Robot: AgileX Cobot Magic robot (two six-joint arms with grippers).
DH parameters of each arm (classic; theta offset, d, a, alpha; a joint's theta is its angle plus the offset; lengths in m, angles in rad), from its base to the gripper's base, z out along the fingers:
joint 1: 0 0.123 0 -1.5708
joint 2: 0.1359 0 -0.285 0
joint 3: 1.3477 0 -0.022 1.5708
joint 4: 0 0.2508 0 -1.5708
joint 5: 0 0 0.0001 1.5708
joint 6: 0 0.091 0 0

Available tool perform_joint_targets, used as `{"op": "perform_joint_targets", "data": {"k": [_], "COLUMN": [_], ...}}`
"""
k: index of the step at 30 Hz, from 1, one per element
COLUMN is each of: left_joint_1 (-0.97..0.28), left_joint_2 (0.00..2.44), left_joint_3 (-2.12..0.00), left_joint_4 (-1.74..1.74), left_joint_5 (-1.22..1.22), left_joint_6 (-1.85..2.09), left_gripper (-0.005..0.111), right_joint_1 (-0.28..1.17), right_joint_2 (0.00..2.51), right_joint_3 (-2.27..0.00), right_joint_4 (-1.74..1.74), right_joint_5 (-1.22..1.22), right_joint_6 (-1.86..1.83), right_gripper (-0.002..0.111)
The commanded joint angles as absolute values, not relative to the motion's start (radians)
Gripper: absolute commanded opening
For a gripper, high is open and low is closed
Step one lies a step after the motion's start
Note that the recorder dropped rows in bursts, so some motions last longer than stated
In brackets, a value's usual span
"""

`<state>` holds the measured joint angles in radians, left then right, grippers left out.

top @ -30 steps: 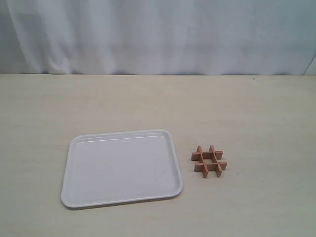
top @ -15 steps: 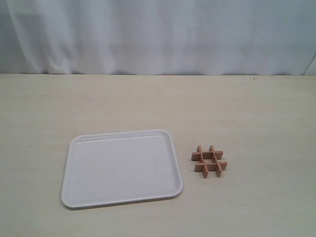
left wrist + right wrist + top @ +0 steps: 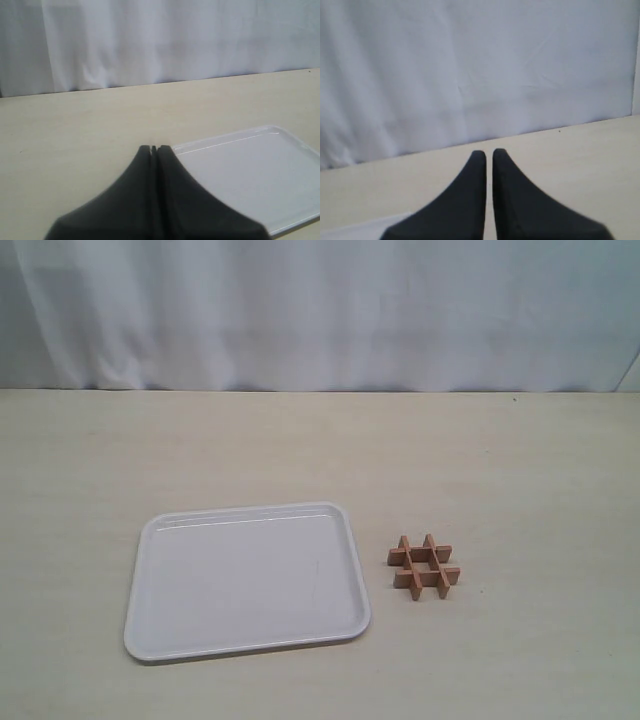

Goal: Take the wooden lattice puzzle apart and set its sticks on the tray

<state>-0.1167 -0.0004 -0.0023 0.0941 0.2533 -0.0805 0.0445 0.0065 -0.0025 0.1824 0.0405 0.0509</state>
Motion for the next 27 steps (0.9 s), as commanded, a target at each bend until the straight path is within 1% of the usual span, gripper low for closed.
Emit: {"op": "perform_joint_targets", "data": {"k": [1,8,16,21,23,27], "left_joint_1": [-0.116,-0.116,-0.116,-0.116,-0.116,-0.116], "left_joint_2": [0.000,0.000,0.000,0.000,0.000,0.000], "left_joint_3": [0.000,0.000,0.000,0.000,0.000,0.000], "left_joint_4": [0.093,0.093,0.093,0.093,0.093,0.093], "left_joint_5": [0.243,0.243,0.243,0.243,0.243,0.243], "left_joint_6": [-0.084,-0.084,-0.084,-0.084,-0.084,-0.084], "left_gripper": [0.000,0.000,0.000,0.000,0.000,0.000], "right_joint_1": [0.038,0.038,0.038,0.038,0.038,0.038], "right_joint_2": [0.000,0.000,0.000,0.000,0.003,0.108], "right_joint_3": [0.000,0.000,-0.001,-0.107,-0.167,-0.274], "right_joint_4": [0.388,0.632,0.645,0.634,0.576,0.448], "right_joint_5": [0.000,-0.053,-0.117,-0.117,-0.117,-0.101], "right_joint_6": [0.064,0.064,0.111,0.114,0.101,0.030], "right_gripper": [0.004,0.004,0.004,0.004,0.004,0.004]}}
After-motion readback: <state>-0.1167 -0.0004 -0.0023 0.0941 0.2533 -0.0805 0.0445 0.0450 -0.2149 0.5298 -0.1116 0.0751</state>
